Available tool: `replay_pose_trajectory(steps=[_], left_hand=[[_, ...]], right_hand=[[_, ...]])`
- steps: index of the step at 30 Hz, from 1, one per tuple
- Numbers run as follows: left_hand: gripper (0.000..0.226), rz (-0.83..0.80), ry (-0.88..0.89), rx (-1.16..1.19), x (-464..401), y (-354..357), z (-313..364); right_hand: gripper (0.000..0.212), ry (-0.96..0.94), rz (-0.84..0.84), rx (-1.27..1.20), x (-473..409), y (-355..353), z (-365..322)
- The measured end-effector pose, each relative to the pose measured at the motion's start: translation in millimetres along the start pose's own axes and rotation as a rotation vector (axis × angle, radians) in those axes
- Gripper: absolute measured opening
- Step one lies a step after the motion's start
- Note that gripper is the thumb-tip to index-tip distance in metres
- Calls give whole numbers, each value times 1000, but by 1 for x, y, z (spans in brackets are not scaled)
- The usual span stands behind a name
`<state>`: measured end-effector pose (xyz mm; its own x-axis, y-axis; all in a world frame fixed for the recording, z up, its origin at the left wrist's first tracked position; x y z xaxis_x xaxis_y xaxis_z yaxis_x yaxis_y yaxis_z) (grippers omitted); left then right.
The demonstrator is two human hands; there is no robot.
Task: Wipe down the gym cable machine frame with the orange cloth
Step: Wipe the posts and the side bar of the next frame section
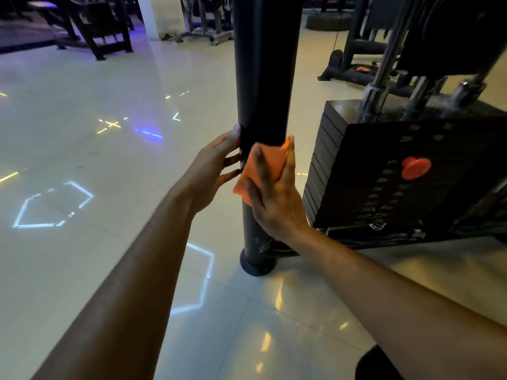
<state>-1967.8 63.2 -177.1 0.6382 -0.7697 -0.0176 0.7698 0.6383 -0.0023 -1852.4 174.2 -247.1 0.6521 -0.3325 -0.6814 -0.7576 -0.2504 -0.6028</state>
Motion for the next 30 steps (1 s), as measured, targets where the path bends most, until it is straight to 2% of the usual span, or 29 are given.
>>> replay_pose_trajectory(steps=[3,9,13,18,22,25,30], left_hand=[[55,1,6,-7,-1,-2,-2],[52,32,2,6,0,0,-4],[52,26,0,-9,-2,2,-8],[61,8,-5,-51,-6,2,-20],[59,20,-20,-40,-5,3,-28],[59,33,-39,-38,-4,2,-33],[63,2,-63,-33,-2,4,-45]], right_hand=[[74,13,90,-21,-20,-7,-8],[88,-12,-127,23,54,35,29],[85,31,-67,-27,29,21,16],[78,29,94,-73,-17,1,-2],[90,-11,-109,18,49,31,28],[88,36,-206,25,79,48,42],[79,42,-65,-40,35,26,23]])
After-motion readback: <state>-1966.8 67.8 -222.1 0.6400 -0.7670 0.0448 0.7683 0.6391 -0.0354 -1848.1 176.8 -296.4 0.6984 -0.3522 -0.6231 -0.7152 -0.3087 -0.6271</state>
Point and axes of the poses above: each hand's wrist, its own x-axis away from the middle knuckle, its own y-axis out of the palm, z = x × y, the point moved 3 cm from there along -x, towards the middle knuckle, and after that the axes turned 1 degree about z, right-handed, at the moved point
